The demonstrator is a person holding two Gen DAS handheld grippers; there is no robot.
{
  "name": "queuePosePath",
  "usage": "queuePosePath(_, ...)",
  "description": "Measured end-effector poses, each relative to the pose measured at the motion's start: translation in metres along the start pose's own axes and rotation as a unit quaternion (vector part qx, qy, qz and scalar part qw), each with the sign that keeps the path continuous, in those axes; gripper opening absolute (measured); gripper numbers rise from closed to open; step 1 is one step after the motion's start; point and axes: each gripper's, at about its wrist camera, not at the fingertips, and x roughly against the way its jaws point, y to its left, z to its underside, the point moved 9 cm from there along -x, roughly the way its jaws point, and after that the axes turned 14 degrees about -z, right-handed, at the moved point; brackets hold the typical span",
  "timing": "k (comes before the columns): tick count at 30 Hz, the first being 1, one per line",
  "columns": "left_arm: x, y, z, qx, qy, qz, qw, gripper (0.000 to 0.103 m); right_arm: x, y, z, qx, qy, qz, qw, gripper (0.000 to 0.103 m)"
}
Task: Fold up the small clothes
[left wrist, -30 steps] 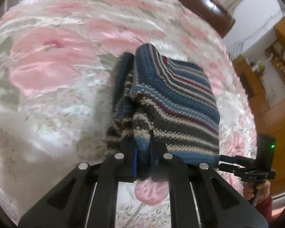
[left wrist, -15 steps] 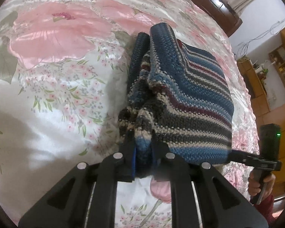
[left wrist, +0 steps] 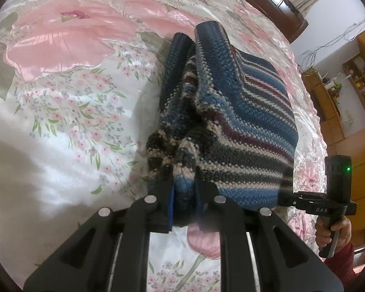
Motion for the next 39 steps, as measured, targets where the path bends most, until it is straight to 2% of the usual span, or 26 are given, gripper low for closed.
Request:
queuePosePath(1, 0.002, 0.0, -0.001, 0.002, 0.003, 0.003, 1.0, 0.015, 0.001, 0.002, -0.001, 0.004, 0.002, 0.001, 1.0, 0.026)
queuePosePath(3, 0.007, -0.001, -0.002, 0.0, 0.008, 0.007, 0.9999, 0.022, 0.008, 0.007, -0.004, 0.018, 0.004, 0.015, 1.0, 0.039)
queuePosePath(4, 0.011, -0.001, -0.003, 0.0, 0.011, 0.008, 0.9999, 0.036, 0.014, 0.01, -0.006, 0.025, -0.001, 0.02, 0.999, 0.044)
queuePosePath(5, 0.016, 0.0, -0.005, 0.0, 0.015, 0.006, 0.9999, 0.06, 0.024, 0.014, -0.01, 0.039, -0.009, 0.033, 0.999, 0.046)
queuePosePath(6, 0.021, 0.002, -0.007, 0.0, 0.015, -0.001, 0.9999, 0.067, 0.032, 0.017, -0.014, 0.05, -0.016, 0.045, 0.998, 0.049)
queuePosePath(7, 0.031, 0.003, -0.013, -0.002, 0.009, -0.001, 1.0, 0.068, 0.04, 0.02, -0.018, 0.059, -0.024, 0.054, 0.997, 0.057)
queuePosePath(8, 0.039, 0.004, -0.018, -0.004, 0.0, 0.002, 1.0, 0.069, 0.049, 0.023, -0.023, 0.068, -0.034, 0.06, 0.995, 0.06)
queuePosePath(11, 0.054, 0.005, -0.052, -0.005, -0.03, -0.006, 0.9995, 0.071, 0.06, 0.025, -0.042, 0.077, -0.047, 0.074, 0.993, 0.061)
queuePosePath(17, 0.024, -0.033, -0.126, 0.0, -0.036, -0.007, 0.9993, 0.071, 0.061, 0.016, -0.073, 0.071, -0.062, 0.084, 0.992, 0.061)
queuePosePath(19, 0.008, -0.049, -0.141, -0.002, -0.036, -0.005, 0.9994, 0.071, 0.055, 0.015, -0.076, 0.068, -0.063, 0.08, 0.992, 0.061)
queuePosePath(22, -0.02, -0.063, -0.157, -0.015, -0.021, -0.027, 0.9993, 0.071, 0.049, 0.011, -0.071, 0.069, -0.059, 0.077, 0.993, 0.061)
queuePosePath(24, -0.032, -0.07, -0.162, -0.022, -0.014, -0.035, 0.999, 0.064, 0.043, 0.007, -0.069, 0.068, -0.054, 0.081, 0.993, 0.061)
queuePosePath(25, -0.035, -0.072, -0.163, -0.025, -0.013, -0.032, 0.9991, 0.052, 0.04, 0.004, -0.069, 0.067, -0.052, 0.08, 0.993, 0.061)
queuePosePath(26, -0.038, -0.075, -0.163, -0.032, -0.011, -0.03, 0.999, 0.035, 0.038, 0.003, -0.068, 0.065, -0.051, 0.079, 0.993, 0.061)
queuePosePath(28, -0.045, -0.075, -0.161, -0.047, -0.005, -0.042, 0.998, 0.012, 0.035, -0.001, -0.067, 0.062, -0.051, 0.074, 0.994, 0.061)
queuePosePath(30, -0.04, -0.069, -0.162, -0.035, -0.016, -0.036, 0.9986, 0.011, 0.034, -0.001, -0.068, 0.062, -0.053, 0.069, 0.994, 0.061)
queuePosePath(33, -0.029, -0.04, -0.162, 0.017, -0.041, -0.024, 0.9987, 0.011, 0.033, 0.0, -0.068, 0.065, -0.056, 0.063, 0.994, 0.061)
queuePosePath(36, -0.047, -0.028, -0.148, 0.011, -0.017, -0.047, 0.9987, 0.012, 0.03, 0.0, -0.069, 0.065, -0.053, 0.064, 0.994, 0.062)
queuePosePath(39, -0.046, -0.029, -0.145, 0.026, -0.014, -0.022, 0.9993, 0.018, 0.031, 0.0, -0.07, 0.065, -0.051, 0.069, 0.994, 0.062)
